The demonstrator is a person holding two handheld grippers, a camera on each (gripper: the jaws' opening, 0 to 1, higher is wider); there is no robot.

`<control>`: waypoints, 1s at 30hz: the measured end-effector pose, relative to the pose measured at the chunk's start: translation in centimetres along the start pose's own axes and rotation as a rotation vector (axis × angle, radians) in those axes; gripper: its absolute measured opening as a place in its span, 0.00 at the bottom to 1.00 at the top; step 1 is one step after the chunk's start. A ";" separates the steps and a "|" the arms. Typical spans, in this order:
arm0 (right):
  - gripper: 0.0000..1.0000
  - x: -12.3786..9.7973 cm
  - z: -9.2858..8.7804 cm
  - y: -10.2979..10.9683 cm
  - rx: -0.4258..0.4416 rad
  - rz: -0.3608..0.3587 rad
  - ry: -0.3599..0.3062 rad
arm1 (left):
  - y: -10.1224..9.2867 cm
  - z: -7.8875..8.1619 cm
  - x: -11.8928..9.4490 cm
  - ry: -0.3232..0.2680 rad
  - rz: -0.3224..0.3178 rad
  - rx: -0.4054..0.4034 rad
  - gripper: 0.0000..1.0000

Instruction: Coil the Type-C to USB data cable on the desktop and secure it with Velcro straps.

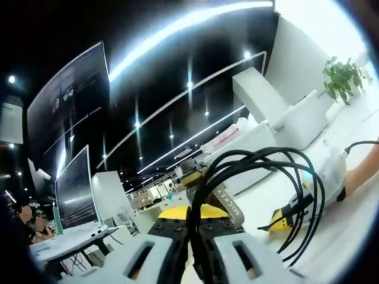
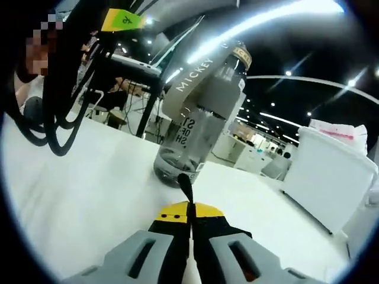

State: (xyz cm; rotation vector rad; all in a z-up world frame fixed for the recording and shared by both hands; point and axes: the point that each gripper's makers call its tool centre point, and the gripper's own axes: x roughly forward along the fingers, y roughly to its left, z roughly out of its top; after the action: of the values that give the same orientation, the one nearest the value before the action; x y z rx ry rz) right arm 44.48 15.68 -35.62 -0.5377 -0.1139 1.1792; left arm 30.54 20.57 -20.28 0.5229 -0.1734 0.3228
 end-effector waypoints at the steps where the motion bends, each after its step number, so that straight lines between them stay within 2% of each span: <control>1: 0.00 -0.3 0.0 -0.1 0.005 -0.002 -0.002 | -0.1 0.0 0.0 0.001 -0.003 0.000 0.04; 4: 0.00 -2.0 -0.2 -0.7 -0.001 -0.018 -0.012 | -0.5 -0.3 0.3 0.006 -0.012 0.001 0.04; 10: 0.00 -8.0 -1.2 -1.8 0.026 -0.055 -0.022 | -1.3 -0.3 0.4 -0.003 -0.031 -0.005 0.04; 12: 0.00 -11.0 -1.7 -2.7 0.049 -0.077 -0.034 | -1.6 -0.2 0.4 -0.008 -0.041 -0.013 0.04; 18: 0.00 -20.1 -2.8 -3.6 0.064 -0.136 -0.051 | -2.3 -0.2 0.5 -0.018 -0.071 -0.060 0.04; 20: 0.00 -23.5 -3.0 -3.8 0.057 -0.154 -0.053 | -2.5 -0.5 0.6 -0.012 -0.085 -0.113 0.04; 21: 0.00 -24.0 -3.0 -3.8 0.059 -0.156 -0.055 | -2.7 -0.5 0.6 -0.013 -0.097 -0.149 0.04; 23: 0.00 -27.3 -2.9 -3.2 0.068 -0.160 -0.069 | -2.8 -0.6 0.6 -0.015 -0.109 -0.181 0.04; 27: 0.00 -32.3 -2.7 -1.9 0.058 -0.147 -0.086 | -3.4 -0.6 0.8 -0.016 -0.126 -0.190 0.04; 30: 0.00 -35.1 -2.9 -0.4 0.008 -0.111 -0.076 | -4.3 -0.6 0.8 -0.011 -0.142 -0.167 0.04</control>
State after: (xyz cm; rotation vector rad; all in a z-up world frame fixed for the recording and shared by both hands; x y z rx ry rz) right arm 32.15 -17.05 -31.27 -0.4743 -0.2017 1.0910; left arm 32.85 17.54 -22.55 0.3691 -0.1708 0.1650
